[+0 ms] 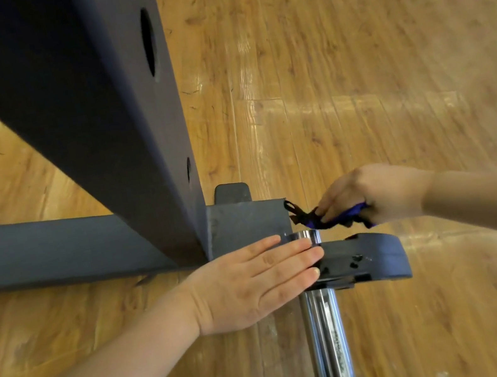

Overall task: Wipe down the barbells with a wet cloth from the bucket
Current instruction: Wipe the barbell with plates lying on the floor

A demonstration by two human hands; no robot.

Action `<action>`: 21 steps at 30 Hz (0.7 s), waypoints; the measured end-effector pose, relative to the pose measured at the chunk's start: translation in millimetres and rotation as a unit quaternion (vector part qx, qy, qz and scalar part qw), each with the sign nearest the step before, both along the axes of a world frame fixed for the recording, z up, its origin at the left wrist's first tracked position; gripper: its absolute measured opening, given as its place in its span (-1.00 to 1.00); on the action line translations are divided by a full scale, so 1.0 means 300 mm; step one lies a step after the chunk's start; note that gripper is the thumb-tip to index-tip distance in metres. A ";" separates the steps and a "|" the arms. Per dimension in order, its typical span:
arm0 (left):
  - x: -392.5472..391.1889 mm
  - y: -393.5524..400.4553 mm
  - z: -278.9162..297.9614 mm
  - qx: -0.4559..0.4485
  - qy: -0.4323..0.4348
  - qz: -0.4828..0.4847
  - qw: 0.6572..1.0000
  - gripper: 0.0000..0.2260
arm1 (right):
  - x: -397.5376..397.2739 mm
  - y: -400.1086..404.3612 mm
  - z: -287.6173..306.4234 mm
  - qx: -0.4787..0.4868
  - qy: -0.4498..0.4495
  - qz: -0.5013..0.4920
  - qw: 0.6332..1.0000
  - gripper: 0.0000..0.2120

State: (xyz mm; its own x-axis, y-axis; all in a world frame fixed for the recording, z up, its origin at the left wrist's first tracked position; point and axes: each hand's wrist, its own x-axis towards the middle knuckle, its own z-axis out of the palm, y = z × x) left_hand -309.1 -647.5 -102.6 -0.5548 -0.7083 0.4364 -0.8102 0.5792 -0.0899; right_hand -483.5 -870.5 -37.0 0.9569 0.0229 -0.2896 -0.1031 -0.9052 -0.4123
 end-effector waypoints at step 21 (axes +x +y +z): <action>0.001 -0.007 -0.003 0.002 0.009 -0.012 1.000 -0.59 | 0.070 0.045 -0.086 -0.054 -0.011 0.254 0.966 -0.64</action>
